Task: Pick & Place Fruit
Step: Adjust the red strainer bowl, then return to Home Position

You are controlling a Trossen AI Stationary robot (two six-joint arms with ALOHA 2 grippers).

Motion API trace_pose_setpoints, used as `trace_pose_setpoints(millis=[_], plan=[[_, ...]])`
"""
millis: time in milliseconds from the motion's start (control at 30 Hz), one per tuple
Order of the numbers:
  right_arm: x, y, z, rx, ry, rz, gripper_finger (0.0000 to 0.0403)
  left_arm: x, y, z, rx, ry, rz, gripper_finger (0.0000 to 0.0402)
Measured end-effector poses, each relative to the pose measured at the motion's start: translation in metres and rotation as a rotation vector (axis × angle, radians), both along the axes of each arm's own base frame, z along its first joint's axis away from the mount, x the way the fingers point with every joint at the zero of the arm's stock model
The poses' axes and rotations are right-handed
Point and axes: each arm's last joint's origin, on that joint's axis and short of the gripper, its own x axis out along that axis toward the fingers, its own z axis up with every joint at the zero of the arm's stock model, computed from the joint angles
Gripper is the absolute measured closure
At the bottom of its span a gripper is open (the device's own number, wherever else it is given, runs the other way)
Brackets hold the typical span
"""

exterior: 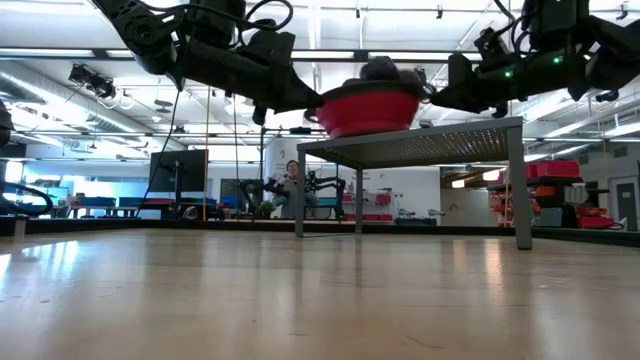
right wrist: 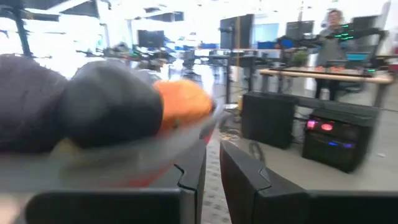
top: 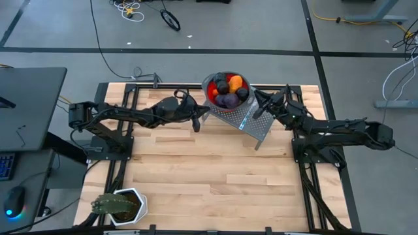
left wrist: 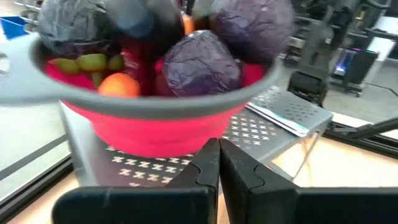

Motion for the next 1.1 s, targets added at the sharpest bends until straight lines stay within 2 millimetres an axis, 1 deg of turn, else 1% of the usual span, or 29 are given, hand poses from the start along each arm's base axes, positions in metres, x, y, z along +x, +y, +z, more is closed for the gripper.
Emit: trace_pose_setpoints(millis=[133,367,467,567,667,800,867,933,1033,1100], plan=[[-0.008,0.000,0.003,0.000,0.033,-0.061,0.0348,0.001,-0.003,0.000,0.015,0.007,-0.017,0.0391],[-0.023,0.009,0.009,0.005,0.057,-0.047,0.0348,0.001,-0.003,-0.001,0.015,0.016,-0.011,0.0387],[-0.028,0.016,0.010,0.014,0.080,-0.004,0.0348,0.000,-0.003,-0.002,0.011,0.035,-0.013,0.0391],[-0.032,0.025,0.012,0.001,0.099,0.121,0.0348,-0.004,-0.004,0.002,0.008,0.047,-0.022,0.0393],[-0.036,0.035,0.015,-0.014,0.096,0.297,0.0348,-0.011,-0.007,0.013,0.006,0.029,-0.068,0.0390],[-0.041,0.048,0.016,0.020,0.080,0.523,0.0348,-0.018,-0.018,0.025,0.014,-0.003,-0.133,0.0387],[-0.042,0.055,0.013,0.051,0.096,0.622,0.0348,-0.021,-0.027,0.025,0.025,-0.014,-0.164,0.0389],[-0.041,0.061,0.008,0.077,0.143,0.699,0.0348,-0.023,-0.037,0.020,0.025,0.003,-0.197,0.0393],[-0.041,0.070,0.001,0.114,0.211,0.760,0.0348,-0.024,-0.053,0.016,0.026,-0.001,-0.254,0.0396],[-0.041,0.076,0.000,0.126,0.217,0.778,0.0348,-0.025,-0.062,0.013,0.029,-0.015,-0.288,0.0395]])
